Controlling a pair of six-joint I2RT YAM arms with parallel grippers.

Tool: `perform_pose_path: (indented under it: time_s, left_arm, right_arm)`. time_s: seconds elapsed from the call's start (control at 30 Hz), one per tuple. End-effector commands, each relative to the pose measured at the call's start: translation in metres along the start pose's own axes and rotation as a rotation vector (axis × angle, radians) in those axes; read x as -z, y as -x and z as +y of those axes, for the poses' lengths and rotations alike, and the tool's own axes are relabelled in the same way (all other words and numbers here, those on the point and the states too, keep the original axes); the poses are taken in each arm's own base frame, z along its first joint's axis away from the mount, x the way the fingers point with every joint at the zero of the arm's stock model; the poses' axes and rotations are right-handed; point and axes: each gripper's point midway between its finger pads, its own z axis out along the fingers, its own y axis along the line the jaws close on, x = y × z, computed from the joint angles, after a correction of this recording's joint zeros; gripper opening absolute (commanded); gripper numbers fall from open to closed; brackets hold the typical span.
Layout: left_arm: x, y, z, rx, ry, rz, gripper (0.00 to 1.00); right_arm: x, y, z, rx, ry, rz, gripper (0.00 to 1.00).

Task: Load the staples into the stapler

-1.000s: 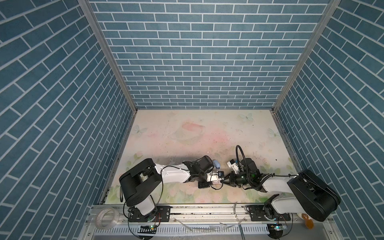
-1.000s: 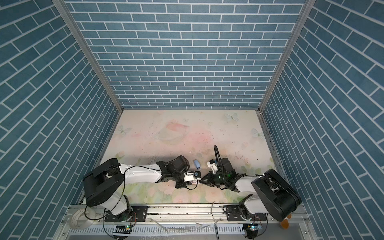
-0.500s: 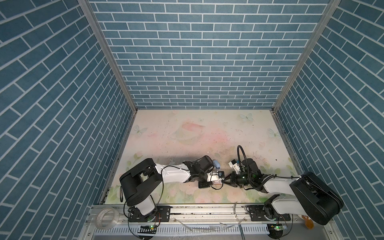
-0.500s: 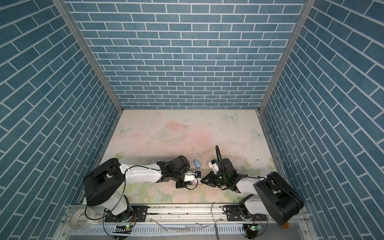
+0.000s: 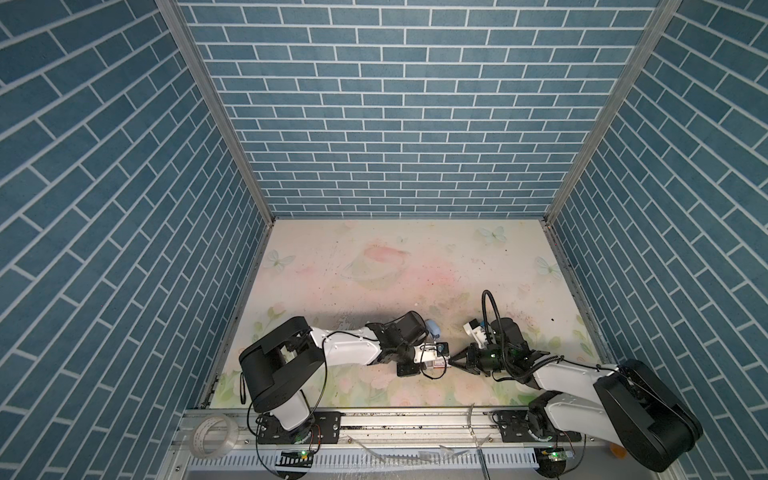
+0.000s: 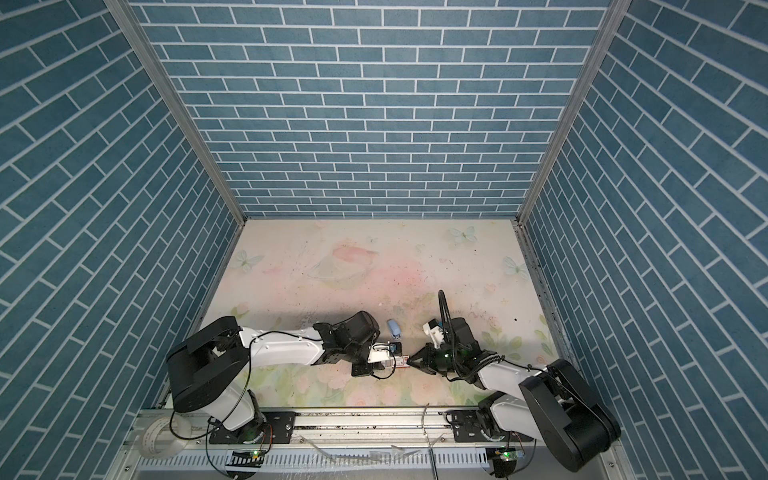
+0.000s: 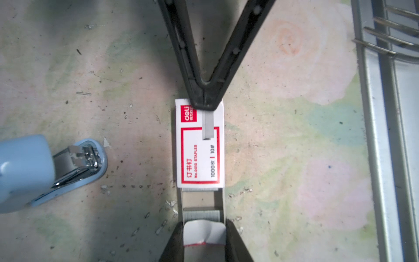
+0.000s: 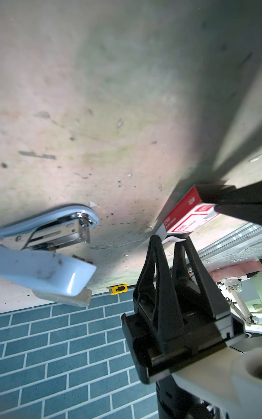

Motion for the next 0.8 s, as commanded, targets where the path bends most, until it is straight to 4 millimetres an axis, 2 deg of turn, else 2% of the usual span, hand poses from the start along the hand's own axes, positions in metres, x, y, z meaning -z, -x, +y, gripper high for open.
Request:
perform_pose_path:
  time_s: [0.0, 0.47, 0.6, 0.77]
  left_arm:
    - [-0.005, -0.027, -0.009, 0.019, -0.031, 0.100, 0.26]
    - [-0.005, -0.027, -0.008, 0.020, -0.029, 0.099, 0.26]
    - [-0.005, -0.027, -0.008, 0.017, -0.028, 0.095, 0.28]
    - [-0.004, -0.025, -0.008, 0.019, -0.023, 0.090, 0.37]
  right_arm:
    - [0.006, -0.007, -0.015, -0.009, -0.056, 0.002, 0.03]
    - [0.030, -0.002, -0.039, -0.082, -0.194, -0.091, 0.06]
    - [0.034, 0.001, -0.037, -0.073, -0.186, -0.117, 0.13]
    - [0.038, 0.007, -0.028, -0.050, -0.163, -0.147, 0.24]
